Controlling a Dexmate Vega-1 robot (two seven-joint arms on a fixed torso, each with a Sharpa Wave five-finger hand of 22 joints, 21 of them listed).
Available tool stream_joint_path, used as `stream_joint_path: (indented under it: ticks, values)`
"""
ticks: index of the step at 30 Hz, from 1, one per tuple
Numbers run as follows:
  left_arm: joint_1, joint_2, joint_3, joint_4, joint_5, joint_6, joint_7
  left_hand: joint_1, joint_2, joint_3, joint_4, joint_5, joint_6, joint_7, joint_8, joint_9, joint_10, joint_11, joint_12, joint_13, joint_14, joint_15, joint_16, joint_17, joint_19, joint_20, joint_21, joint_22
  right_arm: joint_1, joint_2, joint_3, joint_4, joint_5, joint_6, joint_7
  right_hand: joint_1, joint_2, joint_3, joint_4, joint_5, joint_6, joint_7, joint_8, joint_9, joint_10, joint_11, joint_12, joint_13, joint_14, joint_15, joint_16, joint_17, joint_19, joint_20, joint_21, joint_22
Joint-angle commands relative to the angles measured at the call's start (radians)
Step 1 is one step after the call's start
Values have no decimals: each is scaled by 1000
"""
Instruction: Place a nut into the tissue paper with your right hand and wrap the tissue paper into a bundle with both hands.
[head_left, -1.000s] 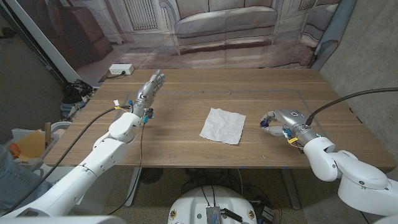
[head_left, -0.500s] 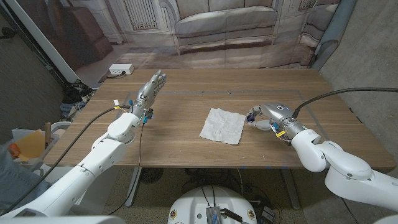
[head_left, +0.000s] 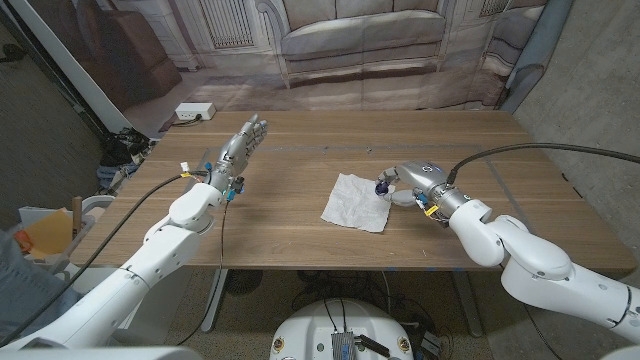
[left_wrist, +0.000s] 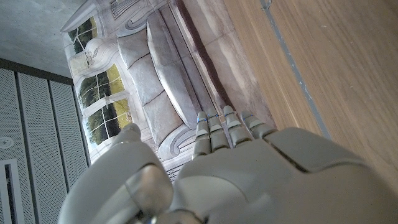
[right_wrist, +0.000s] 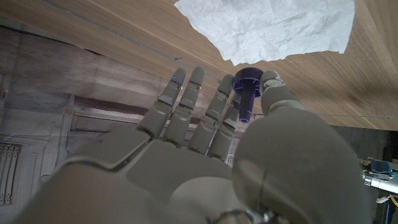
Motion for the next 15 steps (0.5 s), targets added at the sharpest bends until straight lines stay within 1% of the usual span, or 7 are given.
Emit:
stream_joint_path:
  ticks: [1,3,11,15]
  values:
    - [15,17,-14,6,-12,-24,-31,1,7,-6,-1,-3,8,1,-3,4,3,5,-4,6,0,8,-1,5,-7,-2,-2,5,81,95,-68,77,-90,107,86,3,10,0,4,3,16,-5,5,5,-3,-1,1,6,-7,-126,-5,4,-1,-2,1,3]
    - [19,22,-19,4,-13,-27,-34,1,7,-6,-2,-3,8,1,-3,4,4,9,-4,6,0,8,-1,5,-7,-2,-2,5,94,110,-80,94,-101,120,100,4,10,0,3,2,17,-5,5,5,-4,-1,0,6,-7,-127,-5,4,-1,-2,1,3]
    - [29,39,-37,0,-16,-40,-46,2,8,-7,-2,-4,8,1,-4,4,5,7,-3,6,1,5,-1,5,-8,0,-2,5,143,161,-125,153,-161,157,150,3,12,-1,4,1,19,-5,5,4,-5,0,-1,6,-9,-128,-6,4,-3,-3,0,3]
    - [27,42,-39,5,-17,-46,-56,2,8,-7,-2,-5,7,1,-4,4,6,5,-3,6,1,5,-1,5,-9,-1,-2,5,159,181,-139,176,-186,167,168,4,13,-2,4,1,19,-5,4,4,-5,0,-1,6,-10,-129,-7,5,-5,-4,-1,3]
